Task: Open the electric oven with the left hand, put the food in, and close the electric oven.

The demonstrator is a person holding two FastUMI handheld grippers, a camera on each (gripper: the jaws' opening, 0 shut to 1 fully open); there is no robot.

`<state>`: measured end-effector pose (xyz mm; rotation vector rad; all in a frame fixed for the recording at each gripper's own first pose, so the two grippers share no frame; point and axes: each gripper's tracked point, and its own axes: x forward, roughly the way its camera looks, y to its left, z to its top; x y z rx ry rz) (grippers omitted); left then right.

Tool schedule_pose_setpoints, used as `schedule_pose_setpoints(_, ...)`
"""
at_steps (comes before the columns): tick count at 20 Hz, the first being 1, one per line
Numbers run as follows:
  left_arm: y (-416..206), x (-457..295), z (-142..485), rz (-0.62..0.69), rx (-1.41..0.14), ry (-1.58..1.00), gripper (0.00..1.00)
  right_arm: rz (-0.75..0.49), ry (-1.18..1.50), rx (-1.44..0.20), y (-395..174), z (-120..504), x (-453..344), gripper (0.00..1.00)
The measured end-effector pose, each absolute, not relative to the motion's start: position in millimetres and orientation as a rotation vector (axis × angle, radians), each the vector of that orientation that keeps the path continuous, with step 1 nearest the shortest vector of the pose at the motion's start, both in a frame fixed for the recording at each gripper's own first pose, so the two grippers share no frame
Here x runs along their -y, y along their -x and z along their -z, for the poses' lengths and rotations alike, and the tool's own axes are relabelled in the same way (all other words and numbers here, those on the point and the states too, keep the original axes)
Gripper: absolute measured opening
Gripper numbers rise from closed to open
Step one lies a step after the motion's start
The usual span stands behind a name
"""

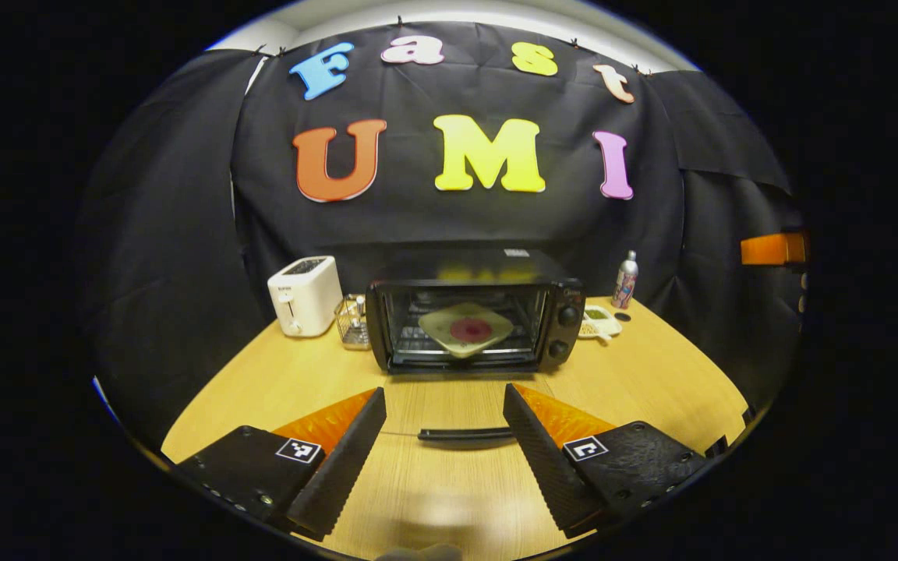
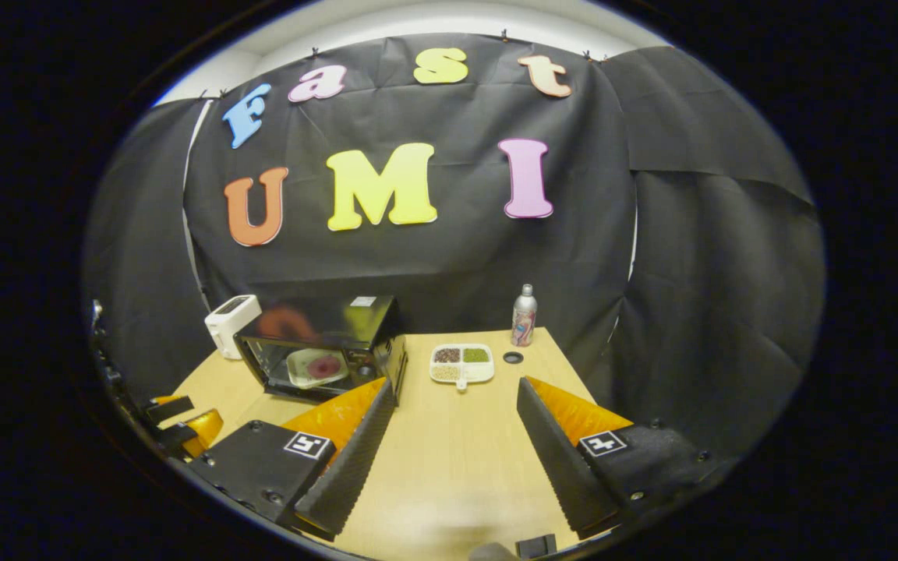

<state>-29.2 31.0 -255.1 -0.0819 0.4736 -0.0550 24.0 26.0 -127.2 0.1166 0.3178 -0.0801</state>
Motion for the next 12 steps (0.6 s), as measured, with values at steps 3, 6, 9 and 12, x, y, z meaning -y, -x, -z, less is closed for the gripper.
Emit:
schedule_pose_setpoints(3, 31.2, -15.8, 300.5, 0.079, -0.558, 0.094, 0.97, 0.093, -0.100, -0.329, -21.5, 128.3, -19.0, 0.96)
schedule_pose_setpoints(6, 33.6, -2.3, 336.7, 0.102, -0.628, 0.093, 0.97, 0.105, -0.098, -0.347, -17.4, 131.0, -12.6, 0.96)
schedule_pose_setpoints(9, 27.7, 7.7, 367.0, 0.115, -0.674, 0.071, 0.97, 0.119, -0.087, -0.361, -14.7, 133.3, -4.3, 0.96)
schedule_pose_setpoints(12, 21.9, 13.7, 387.8, 0.116, -0.709, 0.067, 0.97, 0.133, -0.085, -0.377, -13.9, 137.1, 2.6, 0.96)
